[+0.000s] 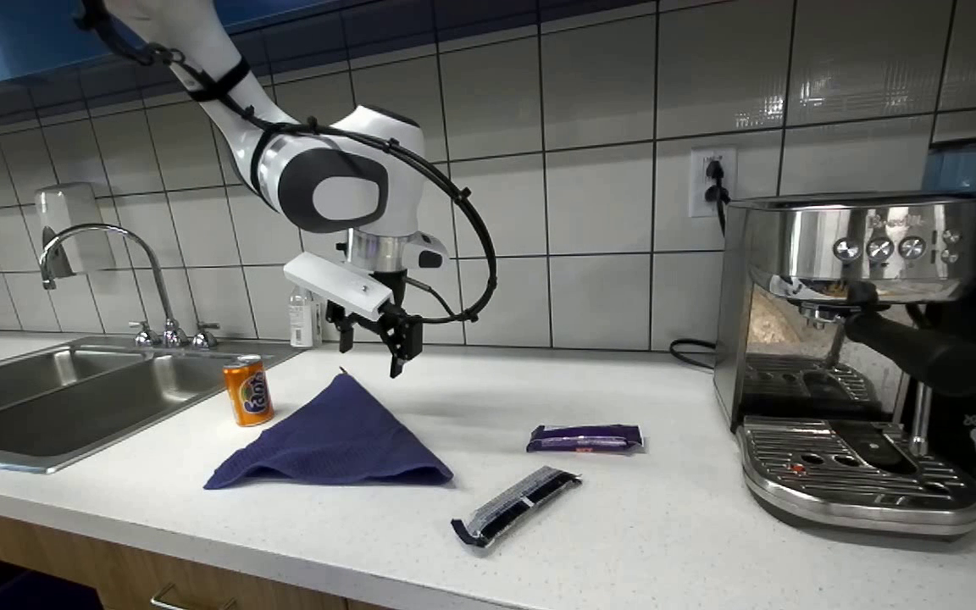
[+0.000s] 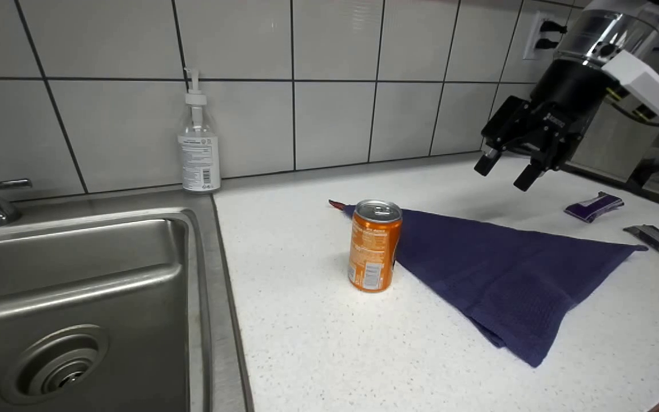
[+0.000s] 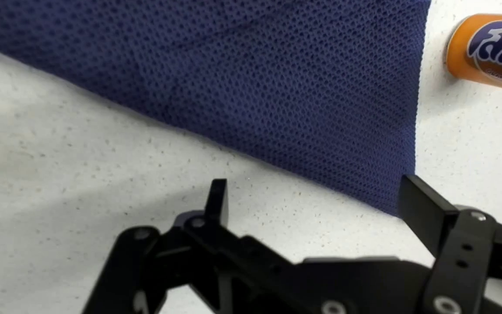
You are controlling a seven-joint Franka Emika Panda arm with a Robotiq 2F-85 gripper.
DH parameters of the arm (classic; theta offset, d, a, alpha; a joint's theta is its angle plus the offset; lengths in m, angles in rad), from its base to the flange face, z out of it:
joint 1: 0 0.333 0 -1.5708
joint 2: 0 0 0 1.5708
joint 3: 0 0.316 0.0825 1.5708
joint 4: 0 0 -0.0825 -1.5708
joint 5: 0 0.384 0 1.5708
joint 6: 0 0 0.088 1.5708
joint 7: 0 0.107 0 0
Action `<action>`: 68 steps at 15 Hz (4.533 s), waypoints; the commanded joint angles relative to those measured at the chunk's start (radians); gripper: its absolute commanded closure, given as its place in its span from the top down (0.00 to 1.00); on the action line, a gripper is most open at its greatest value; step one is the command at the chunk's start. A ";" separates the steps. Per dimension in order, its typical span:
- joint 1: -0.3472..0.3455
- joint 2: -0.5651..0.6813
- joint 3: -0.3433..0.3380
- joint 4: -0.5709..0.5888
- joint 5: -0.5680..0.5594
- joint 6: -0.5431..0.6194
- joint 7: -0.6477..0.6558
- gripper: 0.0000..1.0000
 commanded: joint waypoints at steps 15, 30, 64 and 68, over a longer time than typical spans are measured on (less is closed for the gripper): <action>-0.063 0.229 0.189 0.288 0.033 -0.029 -0.345 1.00; -0.057 0.367 0.330 0.354 0.012 0.211 -0.477 1.00; -0.045 0.368 0.291 0.320 -0.401 0.222 -0.298 1.00; -0.025 0.365 0.278 0.324 -0.472 0.201 -0.238 1.00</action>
